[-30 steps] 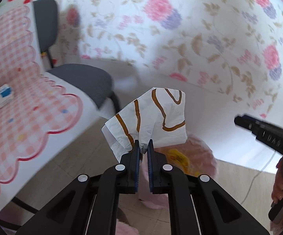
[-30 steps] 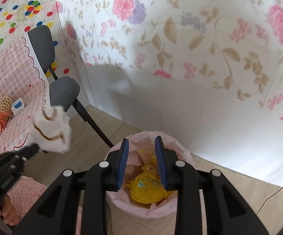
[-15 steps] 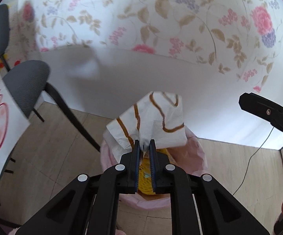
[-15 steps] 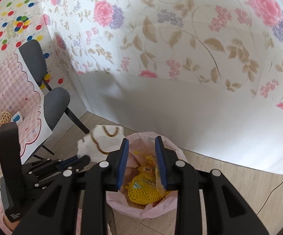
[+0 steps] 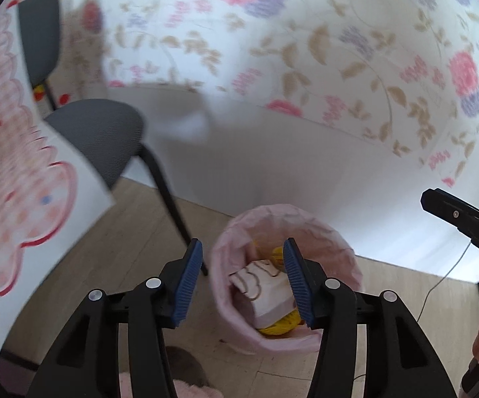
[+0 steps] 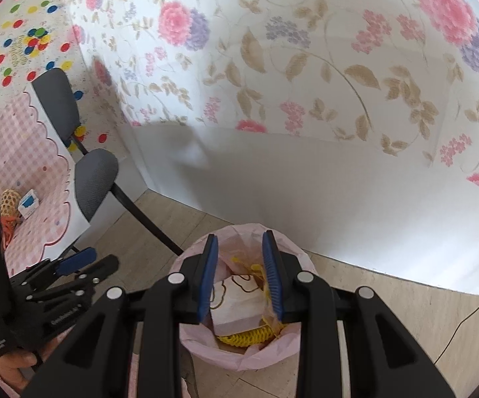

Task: Collect trash
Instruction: 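Move both tools back over the chair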

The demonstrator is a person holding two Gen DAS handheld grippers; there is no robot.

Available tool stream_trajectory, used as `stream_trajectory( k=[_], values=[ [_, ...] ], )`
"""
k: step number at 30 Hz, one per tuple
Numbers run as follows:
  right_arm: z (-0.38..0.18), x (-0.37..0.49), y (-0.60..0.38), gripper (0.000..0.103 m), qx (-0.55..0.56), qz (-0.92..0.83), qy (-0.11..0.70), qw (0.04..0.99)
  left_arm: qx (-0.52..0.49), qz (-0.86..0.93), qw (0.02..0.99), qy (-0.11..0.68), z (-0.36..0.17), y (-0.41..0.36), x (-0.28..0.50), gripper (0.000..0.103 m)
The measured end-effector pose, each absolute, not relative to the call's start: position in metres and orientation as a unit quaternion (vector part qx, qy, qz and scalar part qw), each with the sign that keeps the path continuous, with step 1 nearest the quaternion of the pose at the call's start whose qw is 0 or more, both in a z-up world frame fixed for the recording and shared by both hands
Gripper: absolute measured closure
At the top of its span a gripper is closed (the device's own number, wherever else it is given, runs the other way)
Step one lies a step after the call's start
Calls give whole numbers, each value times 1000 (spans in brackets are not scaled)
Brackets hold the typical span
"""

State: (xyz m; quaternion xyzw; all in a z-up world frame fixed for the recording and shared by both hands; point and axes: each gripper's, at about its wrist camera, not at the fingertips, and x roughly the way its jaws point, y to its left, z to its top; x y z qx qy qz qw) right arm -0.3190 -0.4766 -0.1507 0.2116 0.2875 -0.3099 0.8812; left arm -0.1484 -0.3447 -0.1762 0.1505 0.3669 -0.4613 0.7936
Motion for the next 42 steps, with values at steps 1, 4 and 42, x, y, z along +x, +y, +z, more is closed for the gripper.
stream_trajectory(
  k=[1, 4, 42],
  values=[
    [-149, -316, -473, 76, 210, -305, 287, 883, 146, -456, 799, 365, -172, -336, -146, 51],
    [-141, -307, -462, 76, 202, -292, 286, 890, 134, -441, 812, 358, -159, -314, -139, 51],
    [-87, -10, -254, 61, 69, 26, 322, 944, 69, -92, 933, 341, -103, -8, 49, 31]
  ],
)
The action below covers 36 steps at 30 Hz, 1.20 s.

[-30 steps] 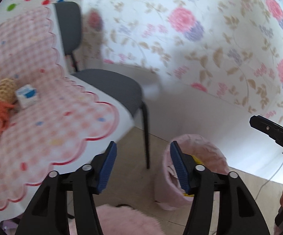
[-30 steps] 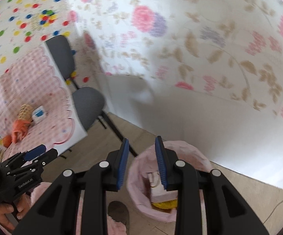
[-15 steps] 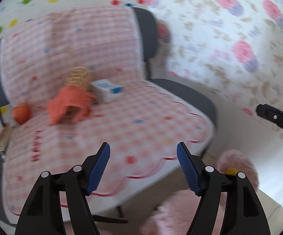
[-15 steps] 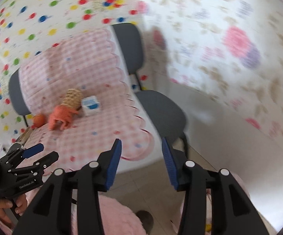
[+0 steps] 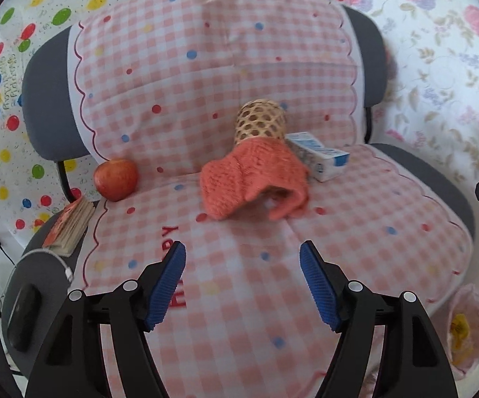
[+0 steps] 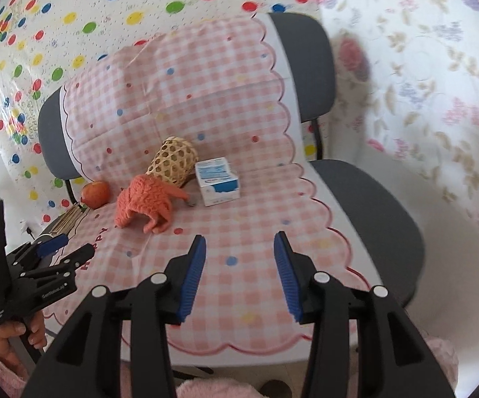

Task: Collect trash
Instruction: 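Move both tools back over the chair, then grasp the orange knitted glove with the left tool, then grasp the white milk carton with the right tool while the left holds the glove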

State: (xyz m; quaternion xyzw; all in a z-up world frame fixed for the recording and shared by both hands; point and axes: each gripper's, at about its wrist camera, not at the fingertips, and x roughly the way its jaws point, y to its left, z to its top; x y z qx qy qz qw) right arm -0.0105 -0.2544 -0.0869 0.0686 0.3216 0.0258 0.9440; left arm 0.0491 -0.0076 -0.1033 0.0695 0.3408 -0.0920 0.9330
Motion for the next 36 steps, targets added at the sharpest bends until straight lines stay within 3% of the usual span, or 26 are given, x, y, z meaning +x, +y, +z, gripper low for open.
stream_trajectory(
  k=[8, 14, 17, 18, 27, 32, 36],
  values=[
    [-95, 30, -248, 61, 67, 41, 335, 939, 92, -88, 922, 366, -123, -23, 117, 32],
    [-100, 36, -252, 61, 68, 34, 343, 936, 99, -99, 919, 369, -133, -38, 146, 48],
    [-100, 33, -253, 61, 67, 32, 344, 936, 102, -111, 923, 355, -128, -43, 146, 69],
    [-100, 32, -253, 61, 67, 30, 344, 936, 100, -116, 924, 350, -125, -44, 145, 95],
    [-98, 35, -242, 59, 56, 41, 348, 935, -22, -130, 946, 296, -55, 16, 99, 97],
    [-108, 59, -224, 30, 33, 59, 356, 932, -29, -90, 948, 304, -47, 37, 89, 96],
    [-122, 89, -217, 25, 30, 66, 367, 928, -34, -73, 944, 319, -59, 49, 91, 96]
  ],
)
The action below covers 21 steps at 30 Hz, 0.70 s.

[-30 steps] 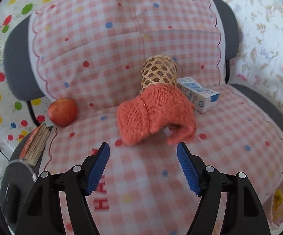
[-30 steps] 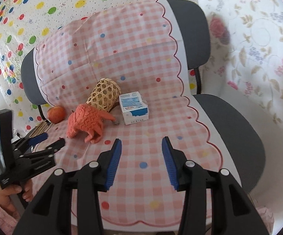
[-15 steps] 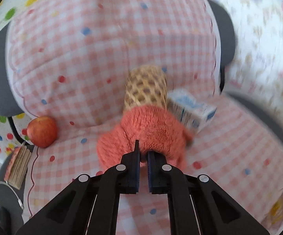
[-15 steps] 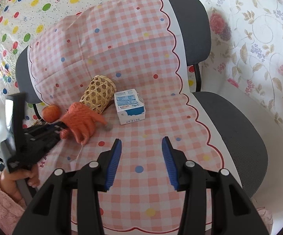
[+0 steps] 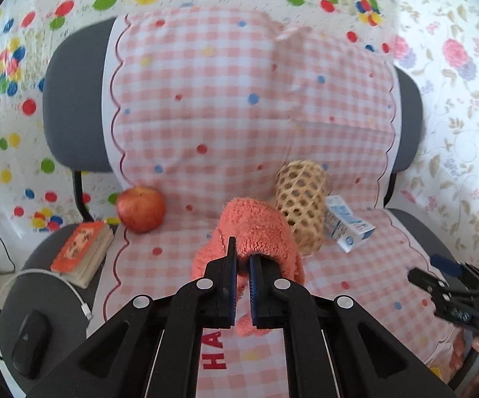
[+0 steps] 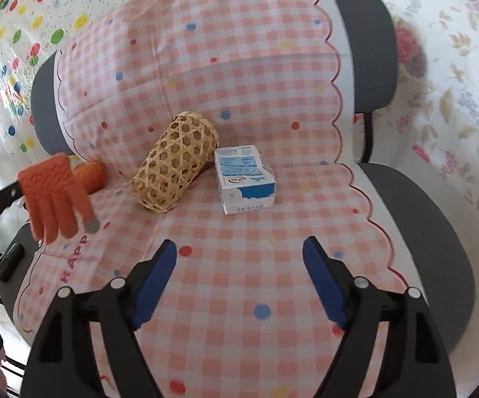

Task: Collect trash
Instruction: 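Grasp the white milk carton with the right tool while the left holds the glove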

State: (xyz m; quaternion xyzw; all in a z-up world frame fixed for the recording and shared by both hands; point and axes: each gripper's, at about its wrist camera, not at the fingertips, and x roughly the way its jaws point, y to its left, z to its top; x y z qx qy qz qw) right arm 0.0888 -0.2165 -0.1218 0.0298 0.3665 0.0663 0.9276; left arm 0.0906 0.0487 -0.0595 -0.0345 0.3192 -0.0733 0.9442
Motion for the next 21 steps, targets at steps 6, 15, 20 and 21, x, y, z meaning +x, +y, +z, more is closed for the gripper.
stream_trajectory(
  k=[6, 15, 20, 21],
  values=[
    [-139, 141, -208, 25, 26, 81, 382, 920, -37, -72, 940, 331, -74, 52, 102, 96],
    [-171, 206, -211, 25, 39, 76, 419, 904, -39, -68, 934, 348, -88, 57, 116, 96],
    [-170, 205, -209, 33, 33, 76, 412, 908, -42, -74, 931, 356, -94, 55, 116, 96],
    [-168, 202, -209, 33, 29, 77, 410, 909, -42, -75, 930, 357, -95, 54, 115, 96]
  ],
)
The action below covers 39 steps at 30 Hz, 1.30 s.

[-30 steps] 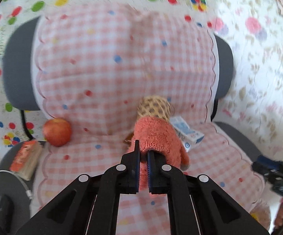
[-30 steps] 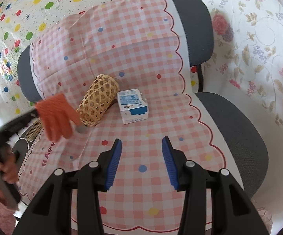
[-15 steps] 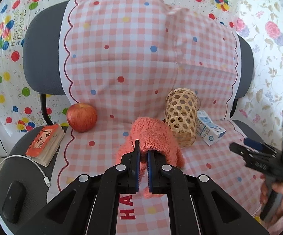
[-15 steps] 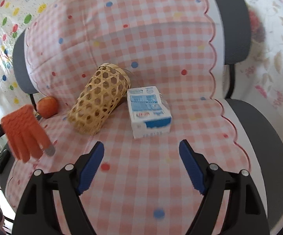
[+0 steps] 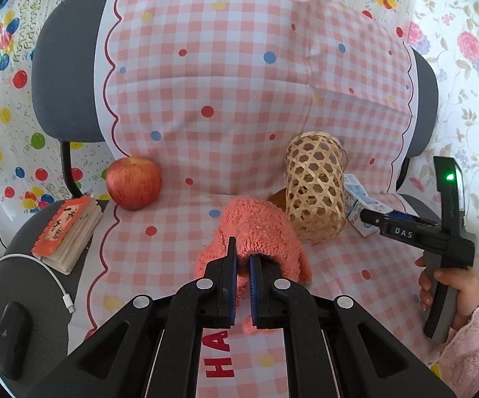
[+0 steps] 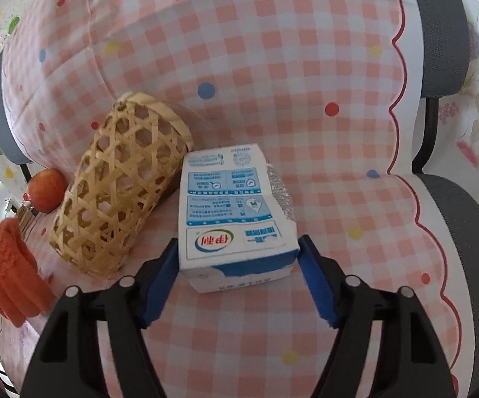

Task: Collect trash
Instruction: 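Grasp the white milk carton with the right tool while the left holds the glove, then drop the carton into the pink bin with the right tool while the left carries the glove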

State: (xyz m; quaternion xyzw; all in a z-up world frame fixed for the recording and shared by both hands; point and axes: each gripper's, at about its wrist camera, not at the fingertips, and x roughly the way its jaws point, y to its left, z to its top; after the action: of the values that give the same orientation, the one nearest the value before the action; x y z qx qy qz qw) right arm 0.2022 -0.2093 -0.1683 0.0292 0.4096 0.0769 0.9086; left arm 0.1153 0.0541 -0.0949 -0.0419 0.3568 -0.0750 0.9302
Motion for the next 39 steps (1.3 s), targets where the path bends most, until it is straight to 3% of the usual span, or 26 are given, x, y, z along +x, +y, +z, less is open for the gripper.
stream_trajectory(
  k=[13, 21, 39],
  values=[
    [-106, 76, -231, 36, 23, 26, 363, 931, -40, -99, 934, 341, -74, 38, 65, 96],
    [-107, -10, -252, 36, 41, 1, 345, 938, -35, -159, 931, 326, -68, 0, 12, 96],
    [-103, -182, -339, 36, 71, -133, 309, 939, 35, -349, 885, 306, -87, -156, -91, 96]
  ],
)
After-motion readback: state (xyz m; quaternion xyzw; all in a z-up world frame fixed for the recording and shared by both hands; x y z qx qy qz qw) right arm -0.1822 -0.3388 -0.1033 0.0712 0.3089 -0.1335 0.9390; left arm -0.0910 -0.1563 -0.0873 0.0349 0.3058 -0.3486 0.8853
